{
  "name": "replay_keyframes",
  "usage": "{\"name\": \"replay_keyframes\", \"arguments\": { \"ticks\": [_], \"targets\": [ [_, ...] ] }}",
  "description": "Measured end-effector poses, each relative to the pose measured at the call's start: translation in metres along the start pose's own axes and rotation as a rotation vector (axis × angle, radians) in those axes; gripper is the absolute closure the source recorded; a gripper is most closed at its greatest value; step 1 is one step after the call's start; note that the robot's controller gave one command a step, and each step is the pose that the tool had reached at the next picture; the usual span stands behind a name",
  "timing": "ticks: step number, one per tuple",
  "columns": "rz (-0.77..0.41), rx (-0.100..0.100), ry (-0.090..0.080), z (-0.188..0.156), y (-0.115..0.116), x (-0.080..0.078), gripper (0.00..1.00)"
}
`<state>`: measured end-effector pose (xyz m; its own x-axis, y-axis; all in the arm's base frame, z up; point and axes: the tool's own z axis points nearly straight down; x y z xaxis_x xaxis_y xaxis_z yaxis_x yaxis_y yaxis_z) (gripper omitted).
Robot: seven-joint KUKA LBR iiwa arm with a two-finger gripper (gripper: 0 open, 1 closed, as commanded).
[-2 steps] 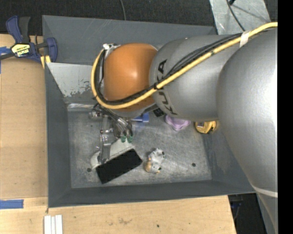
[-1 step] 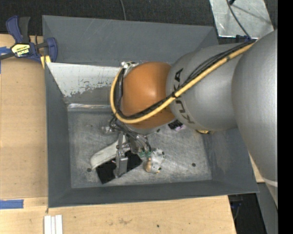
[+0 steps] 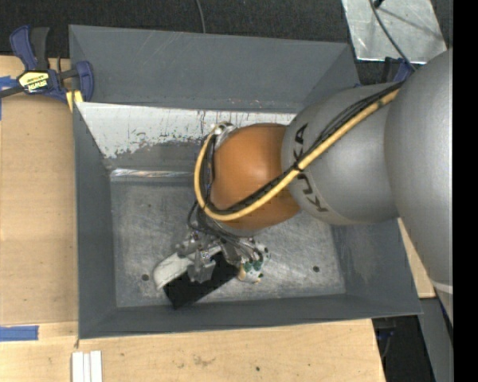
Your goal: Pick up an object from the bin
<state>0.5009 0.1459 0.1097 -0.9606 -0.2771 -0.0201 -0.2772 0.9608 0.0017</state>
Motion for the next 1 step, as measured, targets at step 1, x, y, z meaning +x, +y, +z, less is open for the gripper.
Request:
{"name": "replay_keyframes", "arguments": {
  "ticks": [1],
  "targets": [
    [0.0,0.001,0.014,0.0033,-0.0003,0.0042,0.0]
  ]
}}
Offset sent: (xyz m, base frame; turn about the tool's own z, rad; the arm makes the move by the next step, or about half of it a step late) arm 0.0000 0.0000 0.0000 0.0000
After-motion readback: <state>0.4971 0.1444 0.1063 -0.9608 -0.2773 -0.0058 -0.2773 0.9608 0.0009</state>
